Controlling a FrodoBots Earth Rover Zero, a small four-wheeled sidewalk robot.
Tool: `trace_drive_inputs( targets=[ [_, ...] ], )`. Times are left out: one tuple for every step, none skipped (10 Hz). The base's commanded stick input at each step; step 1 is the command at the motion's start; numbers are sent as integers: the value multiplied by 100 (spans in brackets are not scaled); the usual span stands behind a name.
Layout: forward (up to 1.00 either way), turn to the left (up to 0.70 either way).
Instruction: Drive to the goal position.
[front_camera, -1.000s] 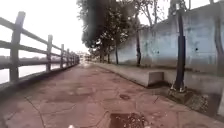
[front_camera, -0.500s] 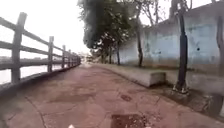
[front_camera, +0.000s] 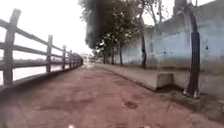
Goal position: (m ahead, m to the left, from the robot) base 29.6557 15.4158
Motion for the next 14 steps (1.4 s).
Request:
trace_drive_inputs(
  targets=[
    [0,0],
    [0,0],
    [0,0],
    [0,0],
    [24,2],
    [100,10],
    [100,10],
    [100,10],
    [100,10],
    [100,10],
    [100,10],
    [100,24],
    [100,44],
    [100,16]
  ],
)
